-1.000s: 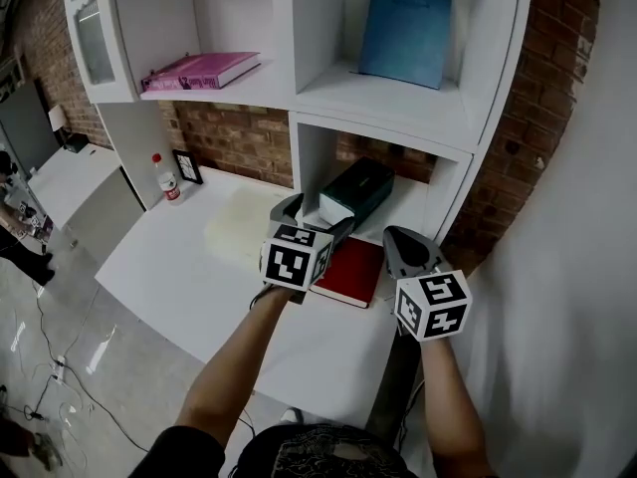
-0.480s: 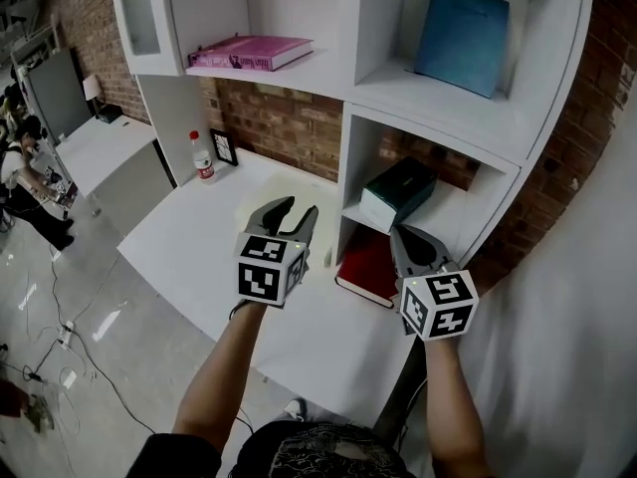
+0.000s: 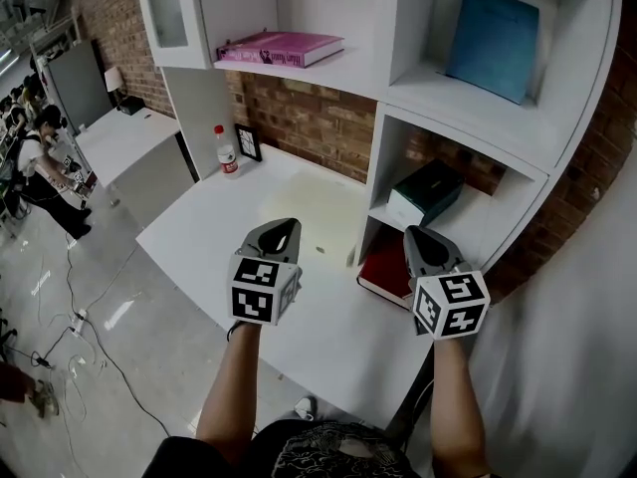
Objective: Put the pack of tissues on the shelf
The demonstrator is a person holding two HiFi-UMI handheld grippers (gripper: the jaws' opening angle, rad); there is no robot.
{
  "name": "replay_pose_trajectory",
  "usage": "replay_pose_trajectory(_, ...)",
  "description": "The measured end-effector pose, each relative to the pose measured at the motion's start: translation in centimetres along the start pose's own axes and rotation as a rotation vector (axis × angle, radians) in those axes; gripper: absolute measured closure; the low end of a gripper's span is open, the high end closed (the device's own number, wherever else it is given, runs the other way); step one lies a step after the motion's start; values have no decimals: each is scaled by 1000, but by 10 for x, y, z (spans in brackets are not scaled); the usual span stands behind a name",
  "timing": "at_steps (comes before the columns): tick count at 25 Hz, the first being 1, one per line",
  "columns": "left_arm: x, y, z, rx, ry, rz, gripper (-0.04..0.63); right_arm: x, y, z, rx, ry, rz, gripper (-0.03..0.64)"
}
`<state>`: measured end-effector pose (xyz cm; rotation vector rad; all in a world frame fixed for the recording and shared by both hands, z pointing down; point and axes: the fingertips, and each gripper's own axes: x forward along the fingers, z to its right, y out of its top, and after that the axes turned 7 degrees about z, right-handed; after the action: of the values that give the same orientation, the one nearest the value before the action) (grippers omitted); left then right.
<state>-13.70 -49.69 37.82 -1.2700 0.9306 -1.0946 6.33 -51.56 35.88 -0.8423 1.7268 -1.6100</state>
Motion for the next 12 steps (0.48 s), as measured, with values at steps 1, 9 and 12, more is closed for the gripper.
replay_pose_trajectory(1, -2, 0, -2, -4, 2, 4, 586, 1, 0, -1, 2, 0, 1, 614)
replay_pose_trajectory(9, -7, 7, -5, -17, 6, 20, 586, 5, 0, -5, -5, 9, 2, 614)
replay_pose_trajectory(12, -3, 9, 0, -12, -5, 21, 586, 4, 2, -4, 2, 11, 5, 614)
